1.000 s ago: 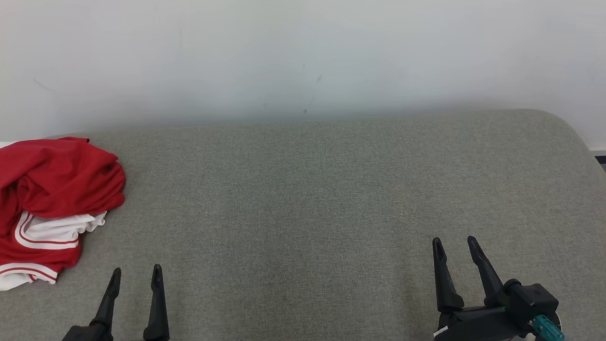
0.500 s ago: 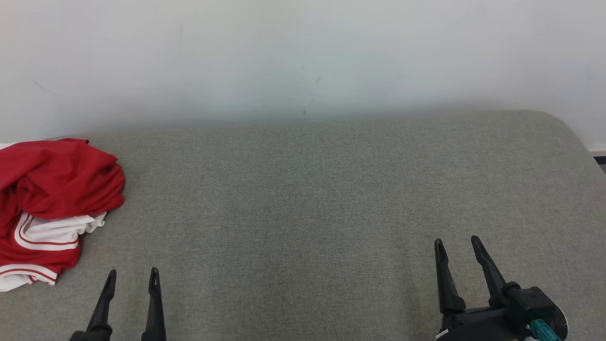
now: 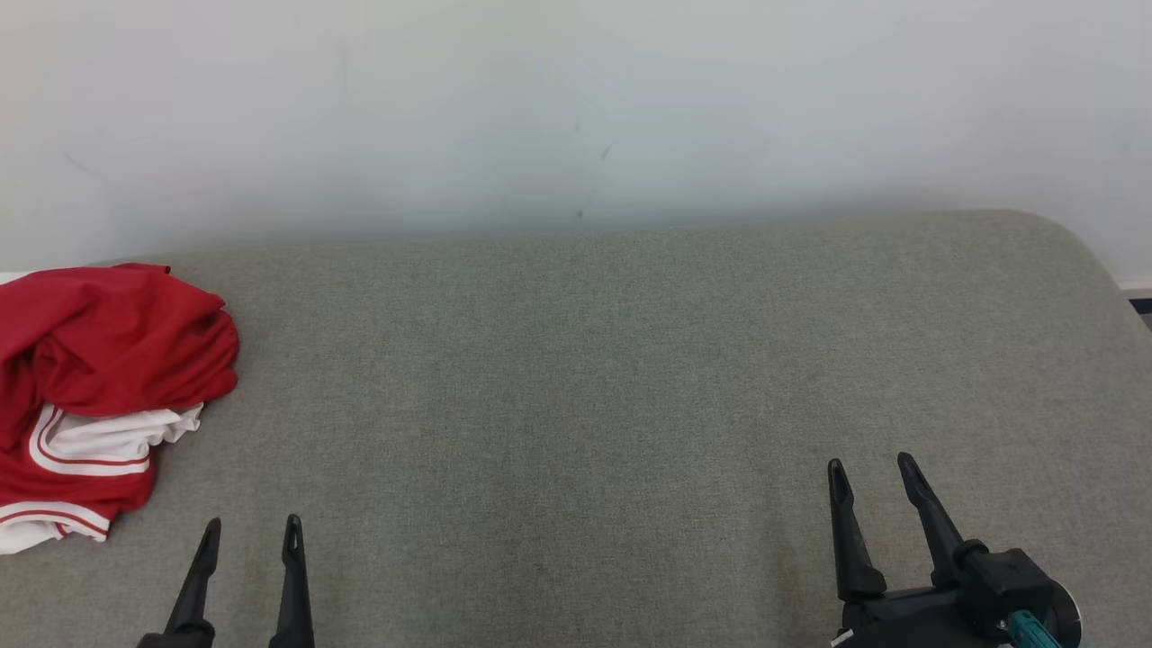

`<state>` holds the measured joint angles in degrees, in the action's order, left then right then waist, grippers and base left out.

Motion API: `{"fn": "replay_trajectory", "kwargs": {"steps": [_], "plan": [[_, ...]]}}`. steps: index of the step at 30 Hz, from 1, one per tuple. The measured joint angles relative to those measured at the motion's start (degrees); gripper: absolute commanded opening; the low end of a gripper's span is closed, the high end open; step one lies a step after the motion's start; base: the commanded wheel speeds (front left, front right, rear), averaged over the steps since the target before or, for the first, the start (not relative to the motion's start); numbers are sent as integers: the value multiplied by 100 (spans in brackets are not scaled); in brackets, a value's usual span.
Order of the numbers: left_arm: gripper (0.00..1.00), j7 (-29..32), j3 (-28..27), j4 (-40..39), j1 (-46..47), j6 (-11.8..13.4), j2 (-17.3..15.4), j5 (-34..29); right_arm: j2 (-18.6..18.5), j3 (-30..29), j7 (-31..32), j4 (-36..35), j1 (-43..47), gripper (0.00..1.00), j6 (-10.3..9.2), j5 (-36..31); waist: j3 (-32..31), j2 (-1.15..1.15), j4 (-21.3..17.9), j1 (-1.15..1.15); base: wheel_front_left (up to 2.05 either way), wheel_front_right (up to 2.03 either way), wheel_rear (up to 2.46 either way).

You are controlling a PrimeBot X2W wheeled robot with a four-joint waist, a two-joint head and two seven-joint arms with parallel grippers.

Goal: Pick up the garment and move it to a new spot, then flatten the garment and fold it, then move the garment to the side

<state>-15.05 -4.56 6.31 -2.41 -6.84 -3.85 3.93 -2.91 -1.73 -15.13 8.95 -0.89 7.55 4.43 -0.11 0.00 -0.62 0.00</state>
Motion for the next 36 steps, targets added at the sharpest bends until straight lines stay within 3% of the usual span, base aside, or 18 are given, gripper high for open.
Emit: {"fn": "replay_trajectory", "kwargs": {"steps": [36], "plan": [[100,0,-75,255,11,-56,26,-47,-1,-41,0,235,-19,100,0,123,-13,0,30,0,0,0,0]]}}
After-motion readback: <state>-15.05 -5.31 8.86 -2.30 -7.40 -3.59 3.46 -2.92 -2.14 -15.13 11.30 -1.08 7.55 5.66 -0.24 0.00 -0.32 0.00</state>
